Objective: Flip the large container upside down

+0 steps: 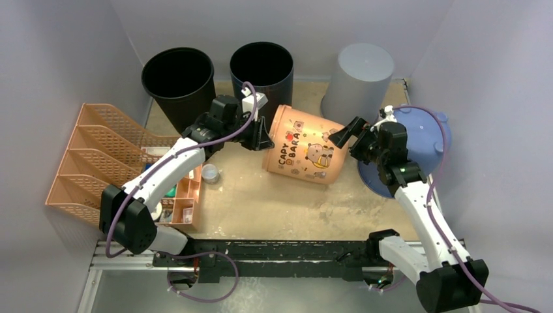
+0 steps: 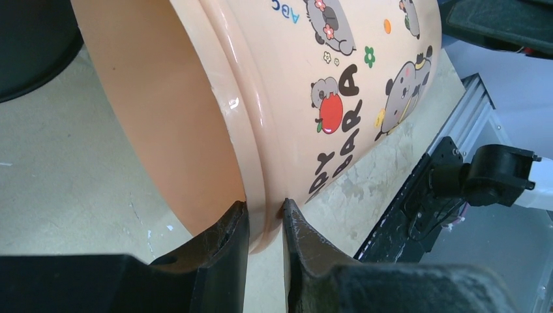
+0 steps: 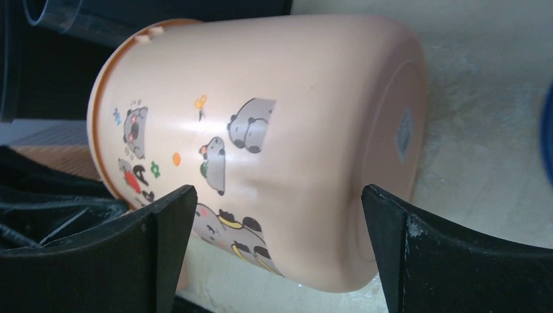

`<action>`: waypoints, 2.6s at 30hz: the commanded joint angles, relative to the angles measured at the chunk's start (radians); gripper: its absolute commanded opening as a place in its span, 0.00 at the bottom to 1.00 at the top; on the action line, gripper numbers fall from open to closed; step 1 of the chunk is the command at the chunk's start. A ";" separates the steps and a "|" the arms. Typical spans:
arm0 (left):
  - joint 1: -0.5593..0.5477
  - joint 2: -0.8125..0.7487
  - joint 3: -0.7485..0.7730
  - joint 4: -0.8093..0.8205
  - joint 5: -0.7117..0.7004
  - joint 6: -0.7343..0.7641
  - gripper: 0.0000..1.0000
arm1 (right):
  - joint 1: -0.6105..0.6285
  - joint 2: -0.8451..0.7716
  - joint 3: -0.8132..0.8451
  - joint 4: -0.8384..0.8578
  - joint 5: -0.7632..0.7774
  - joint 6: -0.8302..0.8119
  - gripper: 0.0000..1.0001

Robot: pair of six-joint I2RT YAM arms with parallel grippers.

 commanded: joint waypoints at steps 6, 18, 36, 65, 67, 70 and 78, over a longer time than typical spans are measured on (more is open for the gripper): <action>0.006 -0.015 -0.003 0.039 0.074 0.010 0.00 | -0.002 -0.022 -0.084 0.208 -0.214 0.023 0.97; 0.007 0.022 0.004 0.105 0.120 -0.032 0.00 | 0.000 -0.019 -0.158 0.250 -0.240 0.031 0.98; 0.002 0.109 -0.004 0.331 0.212 -0.202 0.00 | 0.000 -0.161 0.081 0.177 -0.375 0.017 0.94; -0.101 0.237 -0.167 0.585 0.166 -0.330 0.00 | 0.215 0.139 0.236 0.191 -0.259 -0.010 0.96; -0.105 0.220 -0.194 0.583 0.140 -0.330 0.13 | 0.217 0.159 0.237 0.197 -0.237 -0.005 0.96; -0.104 0.195 -0.218 0.550 0.098 -0.302 0.32 | 0.218 0.167 0.244 0.187 -0.205 -0.016 0.97; -0.091 0.015 -0.120 0.179 -0.069 -0.111 0.53 | 0.218 0.140 0.349 0.008 -0.061 -0.123 0.98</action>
